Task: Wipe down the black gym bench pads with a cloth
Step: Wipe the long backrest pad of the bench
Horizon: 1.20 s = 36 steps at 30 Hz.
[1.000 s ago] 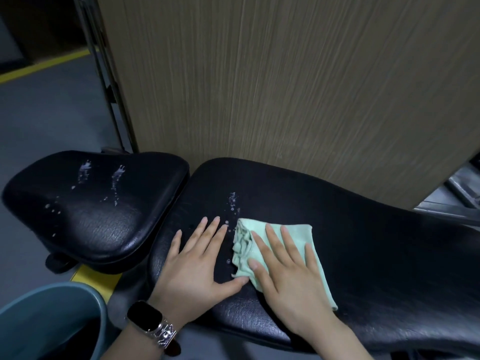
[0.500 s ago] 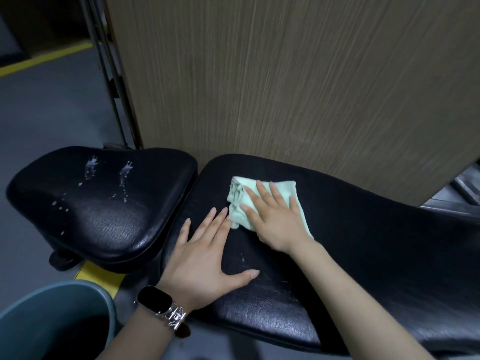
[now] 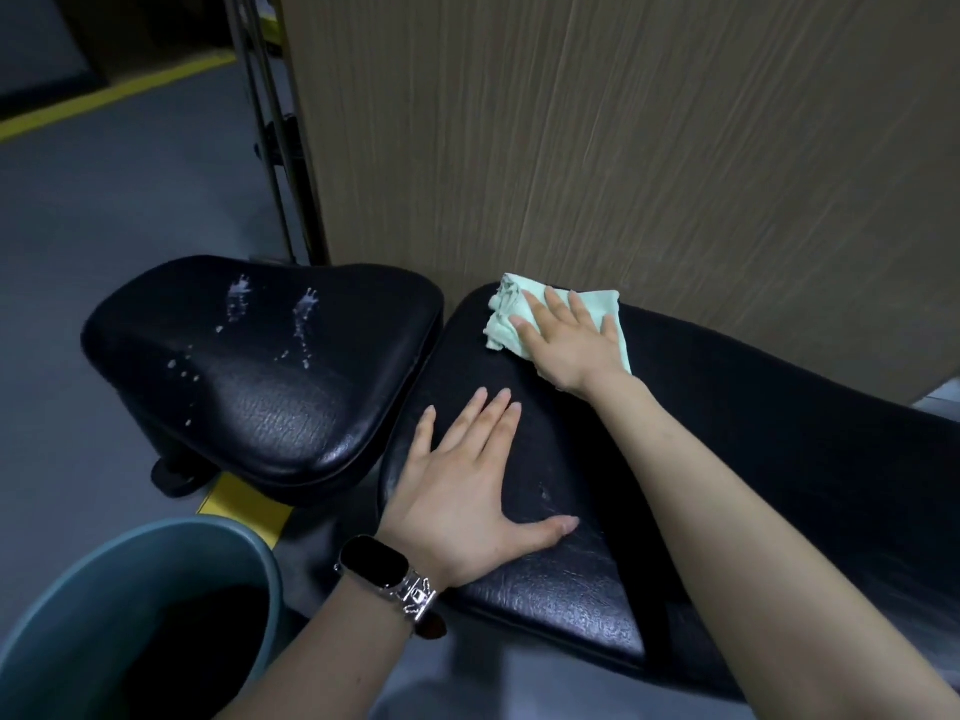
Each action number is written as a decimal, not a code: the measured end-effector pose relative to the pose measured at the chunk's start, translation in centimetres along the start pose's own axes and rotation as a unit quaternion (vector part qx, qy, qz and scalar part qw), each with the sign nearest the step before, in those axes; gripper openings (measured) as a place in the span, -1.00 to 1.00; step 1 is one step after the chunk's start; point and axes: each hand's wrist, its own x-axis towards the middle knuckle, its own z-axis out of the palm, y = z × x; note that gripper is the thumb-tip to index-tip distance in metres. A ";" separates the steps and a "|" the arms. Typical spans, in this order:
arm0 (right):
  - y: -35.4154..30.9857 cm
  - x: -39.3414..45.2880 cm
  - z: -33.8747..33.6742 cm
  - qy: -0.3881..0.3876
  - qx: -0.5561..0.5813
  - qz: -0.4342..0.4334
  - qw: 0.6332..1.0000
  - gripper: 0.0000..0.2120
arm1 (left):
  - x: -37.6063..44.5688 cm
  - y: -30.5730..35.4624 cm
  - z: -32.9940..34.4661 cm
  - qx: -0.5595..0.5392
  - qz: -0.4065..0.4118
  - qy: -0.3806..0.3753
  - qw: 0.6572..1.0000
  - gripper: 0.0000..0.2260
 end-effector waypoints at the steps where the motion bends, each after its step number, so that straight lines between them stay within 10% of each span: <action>1: 0.0 -0.4 0.1 -0.002 -0.001 -0.005 1.000 -0.48 | 0.0 -0.1 0.0 -0.002 0.002 0.002 1.000 -0.02; 19: -0.3 -12.0 2.1 -0.023 -0.024 -0.109 0.994 -0.30 | -1.3 0.1 -0.4 -0.053 0.018 0.045 0.997 0.02; 36: -2.4 -1.0 0.6 -0.026 0.013 -0.054 0.998 -0.47 | -0.9 -0.2 -0.2 -0.080 0.000 0.070 0.994 -0.09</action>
